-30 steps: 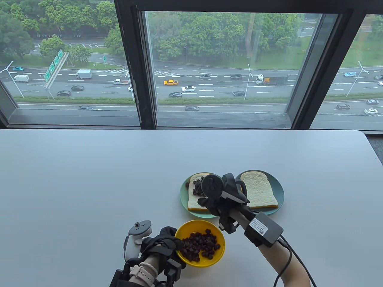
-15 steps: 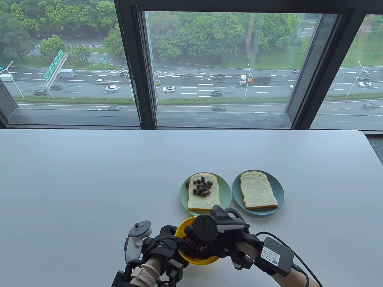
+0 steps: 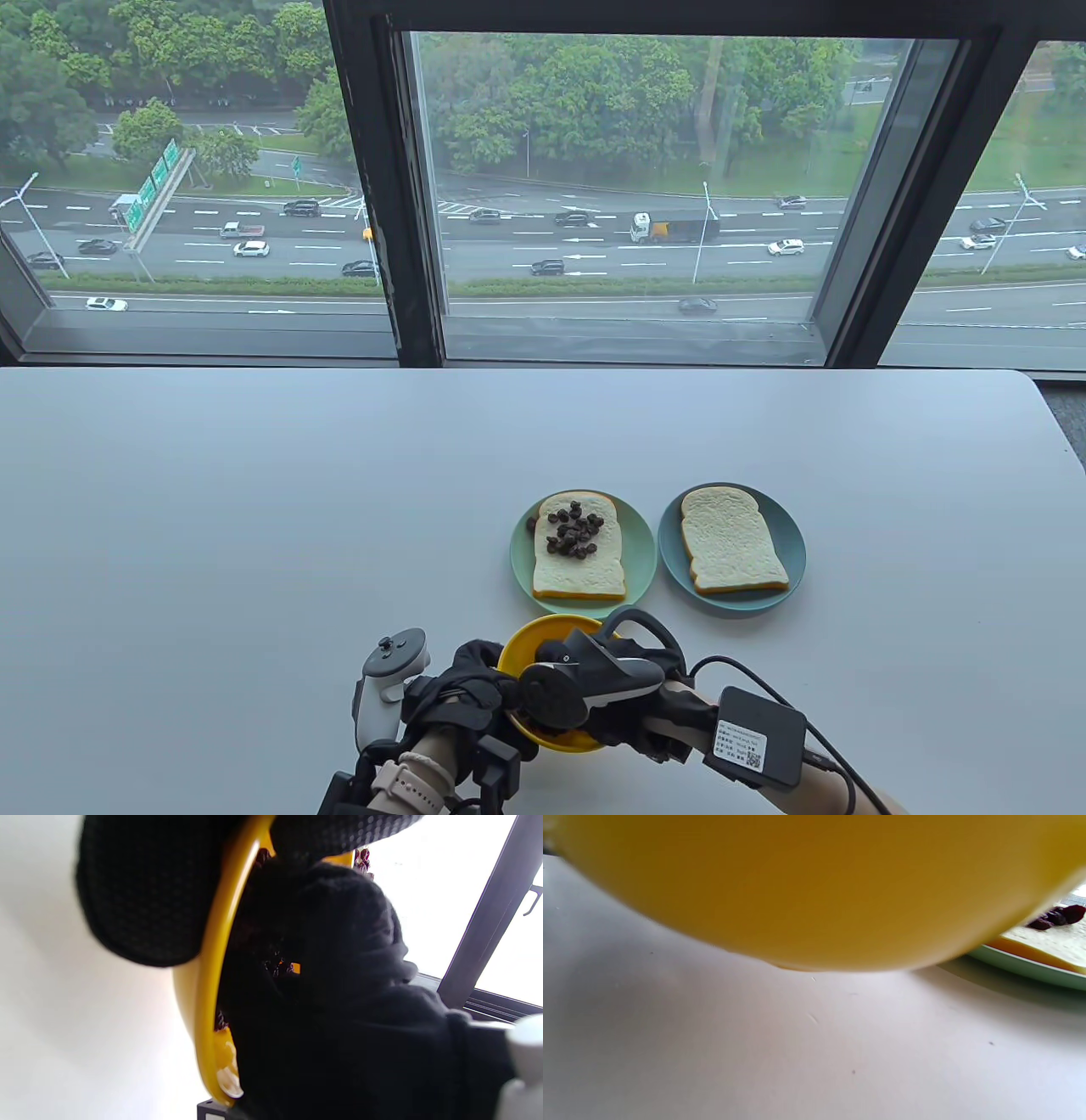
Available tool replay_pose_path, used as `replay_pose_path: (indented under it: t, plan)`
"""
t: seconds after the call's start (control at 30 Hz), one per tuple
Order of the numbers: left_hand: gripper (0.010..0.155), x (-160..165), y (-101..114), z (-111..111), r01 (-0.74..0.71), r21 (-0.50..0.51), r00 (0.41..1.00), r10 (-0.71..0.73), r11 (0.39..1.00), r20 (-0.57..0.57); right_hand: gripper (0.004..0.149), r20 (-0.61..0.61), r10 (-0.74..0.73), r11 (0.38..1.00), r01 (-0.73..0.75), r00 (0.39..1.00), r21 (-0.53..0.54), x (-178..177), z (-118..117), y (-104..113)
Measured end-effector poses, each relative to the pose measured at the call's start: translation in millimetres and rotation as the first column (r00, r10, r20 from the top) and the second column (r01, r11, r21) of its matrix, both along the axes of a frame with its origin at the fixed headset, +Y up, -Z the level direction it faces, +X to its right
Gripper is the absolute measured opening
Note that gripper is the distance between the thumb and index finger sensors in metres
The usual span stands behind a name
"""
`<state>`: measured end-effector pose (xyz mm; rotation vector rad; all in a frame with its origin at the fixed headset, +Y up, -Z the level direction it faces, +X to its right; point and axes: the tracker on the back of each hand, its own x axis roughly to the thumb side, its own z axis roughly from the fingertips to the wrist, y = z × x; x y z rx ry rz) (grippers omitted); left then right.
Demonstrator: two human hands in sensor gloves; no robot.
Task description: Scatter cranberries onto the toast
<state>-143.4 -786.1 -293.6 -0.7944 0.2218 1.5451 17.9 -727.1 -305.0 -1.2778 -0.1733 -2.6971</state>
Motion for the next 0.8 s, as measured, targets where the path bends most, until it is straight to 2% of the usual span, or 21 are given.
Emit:
replay_pose_path:
  t: [0.1, 0.3, 0.6, 0.7, 0.8]
  plan:
    - [0.062, 1.4, -1.9, 0.0, 0.002, -0.006, 1.000, -0.002, 1.000, 0.005, 0.043, -0.037, -0.013, 0.999, 0.015, 0.999, 0.051, 0.7, 3.6, -0.1]
    - [0.061, -0.2, -2.9, -0.9, 0.019, -0.007, 1.000, -0.019, 1.000, 0.006, 0.037, -0.058, -0.090, 0.991, 0.095, 0.994, 0.090, 2.5, 4.4, 4.4]
    - [0.060, -2.7, -1.7, 0.0, 0.066, -0.012, 0.998, -0.066, 0.998, 0.019, 0.037, -0.055, -0.206, 0.978, 0.208, 0.977, 0.029, 15.6, 1.7, 31.6]
    - [0.061, -1.0, -1.8, 0.9, 0.085, -0.006, 0.995, -0.084, 0.996, 0.044, 0.037, -0.022, -0.262, 0.965, 0.262, 0.965, 0.017, 24.0, -6.9, 47.5]
    - [0.060, 2.8, -1.9, 0.2, 0.055, -0.014, 0.997, -0.054, 0.998, 0.057, 0.037, 0.080, -0.298, 0.955, 0.297, 0.951, 0.022, 32.4, -31.3, 57.6]
